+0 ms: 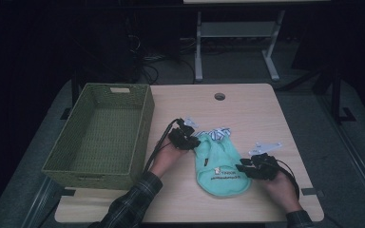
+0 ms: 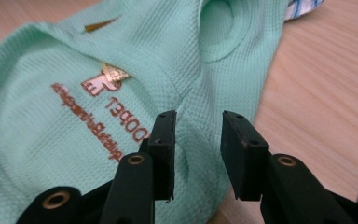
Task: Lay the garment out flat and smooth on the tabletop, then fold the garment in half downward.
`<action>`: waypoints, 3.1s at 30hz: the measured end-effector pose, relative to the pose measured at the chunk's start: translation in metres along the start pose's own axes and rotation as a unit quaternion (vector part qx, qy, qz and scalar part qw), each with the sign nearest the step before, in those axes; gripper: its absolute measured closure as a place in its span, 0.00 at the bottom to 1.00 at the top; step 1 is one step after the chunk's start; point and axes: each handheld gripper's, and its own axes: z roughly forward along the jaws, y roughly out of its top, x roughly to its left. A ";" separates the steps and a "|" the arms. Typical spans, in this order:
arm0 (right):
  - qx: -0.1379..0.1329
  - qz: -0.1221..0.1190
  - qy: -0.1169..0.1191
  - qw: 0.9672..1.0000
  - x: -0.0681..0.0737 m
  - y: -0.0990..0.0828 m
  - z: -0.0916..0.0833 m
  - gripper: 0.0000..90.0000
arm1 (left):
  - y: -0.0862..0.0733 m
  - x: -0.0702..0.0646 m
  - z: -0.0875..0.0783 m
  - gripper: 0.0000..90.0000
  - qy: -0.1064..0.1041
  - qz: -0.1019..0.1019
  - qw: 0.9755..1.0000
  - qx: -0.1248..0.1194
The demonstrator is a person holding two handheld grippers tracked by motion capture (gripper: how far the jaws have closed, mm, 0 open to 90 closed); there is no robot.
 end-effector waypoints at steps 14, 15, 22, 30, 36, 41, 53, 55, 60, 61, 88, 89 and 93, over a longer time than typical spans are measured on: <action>-0.002 0.003 0.006 1.000 0.004 0.003 0.003 0.77 | -0.024 -0.037 -0.020 0.97 -0.053 0.031 0.998 -0.003; -0.006 0.005 0.005 1.000 0.003 0.003 0.002 0.78 | -0.026 -0.040 -0.019 0.97 -0.056 0.032 0.998 -0.001; -0.007 0.010 -0.003 1.000 -0.005 0.005 0.003 0.90 | -0.031 -0.048 -0.007 0.98 -0.066 0.043 0.997 0.023; 0.013 0.008 -0.005 1.000 -0.011 0.006 0.011 0.99 | -0.034 -0.052 0.000 0.99 -0.066 0.058 0.995 0.040; 0.014 0.006 -0.005 1.000 -0.012 0.007 0.012 1.00 | -0.034 -0.062 -0.002 0.99 -0.073 0.065 0.994 0.048; 0.012 0.003 -0.007 1.000 -0.016 0.012 0.017 1.00 | -0.035 -0.074 -0.002 1.00 -0.087 0.069 0.993 0.050; 0.003 0.003 -0.007 1.000 -0.025 0.025 0.032 1.00 | -0.035 -0.096 0.002 1.00 -0.127 0.081 0.987 0.049; 0.001 0.004 -0.007 1.000 -0.025 0.025 0.031 0.99 | -0.034 -0.095 0.002 0.99 -0.128 0.080 0.987 0.049; -0.003 0.004 -0.006 1.000 -0.026 0.024 0.029 0.99 | -0.032 -0.085 -0.004 1.00 -0.127 0.061 0.989 0.035; -0.008 0.007 -0.004 1.000 -0.026 0.024 0.028 0.99 | -0.031 -0.082 -0.006 1.00 -0.126 0.058 0.990 0.032; -0.051 -0.005 0.035 0.998 -0.003 0.023 0.004 1.00 | -0.028 0.009 -0.036 0.82 0.011 -0.071 0.996 -0.050; -0.052 -0.005 0.037 0.998 -0.002 0.023 0.003 1.00 | -0.028 0.011 -0.035 0.80 0.013 -0.072 0.996 -0.048; -0.055 -0.007 0.047 0.997 0.005 0.023 0.003 1.00 | -0.028 0.017 -0.030 0.70 0.021 -0.075 0.996 -0.046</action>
